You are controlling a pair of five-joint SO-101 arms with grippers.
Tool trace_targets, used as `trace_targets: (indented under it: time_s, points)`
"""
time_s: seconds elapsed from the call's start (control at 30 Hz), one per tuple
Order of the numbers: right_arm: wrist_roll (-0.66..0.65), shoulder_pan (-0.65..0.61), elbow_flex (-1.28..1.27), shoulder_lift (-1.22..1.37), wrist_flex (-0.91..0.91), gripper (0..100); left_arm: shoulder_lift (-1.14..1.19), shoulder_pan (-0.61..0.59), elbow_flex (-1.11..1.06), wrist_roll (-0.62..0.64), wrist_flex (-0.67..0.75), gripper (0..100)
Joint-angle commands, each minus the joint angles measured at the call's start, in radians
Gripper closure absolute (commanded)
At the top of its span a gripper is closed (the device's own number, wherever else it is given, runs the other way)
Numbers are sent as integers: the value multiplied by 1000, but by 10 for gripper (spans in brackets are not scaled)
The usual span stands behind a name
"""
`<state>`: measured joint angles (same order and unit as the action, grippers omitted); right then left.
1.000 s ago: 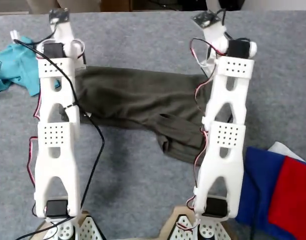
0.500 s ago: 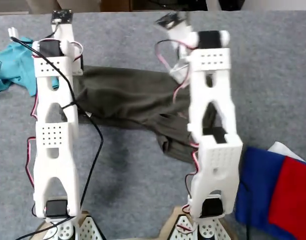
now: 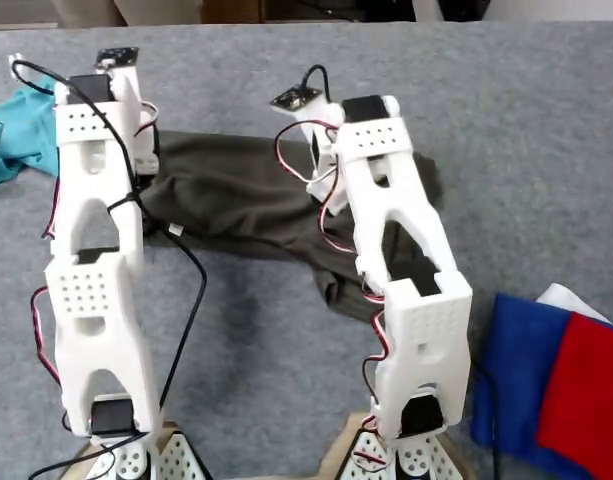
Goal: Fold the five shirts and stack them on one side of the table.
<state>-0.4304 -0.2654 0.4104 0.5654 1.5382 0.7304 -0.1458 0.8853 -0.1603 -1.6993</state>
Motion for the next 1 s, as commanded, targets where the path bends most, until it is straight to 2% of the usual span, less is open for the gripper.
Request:
trace_targets:
  time_s: [0.0, 0.17, 0.3, 0.4, 0.53, 0.73, 0.97]
  points:
    - [11, -12, -39, -67, -89, 993, -151, 40, -193, 0, 126, 980]
    - [11, -15, -64, -10, -189, 993, -340, 95, -580, -3, 377, 980]
    - [11, -10, -44, 25, -170, 993, -522, 87, -836, -17, 597, 981]
    - [3, -12, -44, 28, -138, 993, -601, 80, -953, -14, 710, 981]
    - [-20, -12, -74, 31, -132, 993, -611, 74, -1002, 26, 770, 980]
    - [-68, -15, -140, 31, -132, 993, -611, 74, -1016, 55, 783, 980]
    - [-66, -10, -165, 24, -91, 993, -619, 72, -1115, 51, 904, 980]
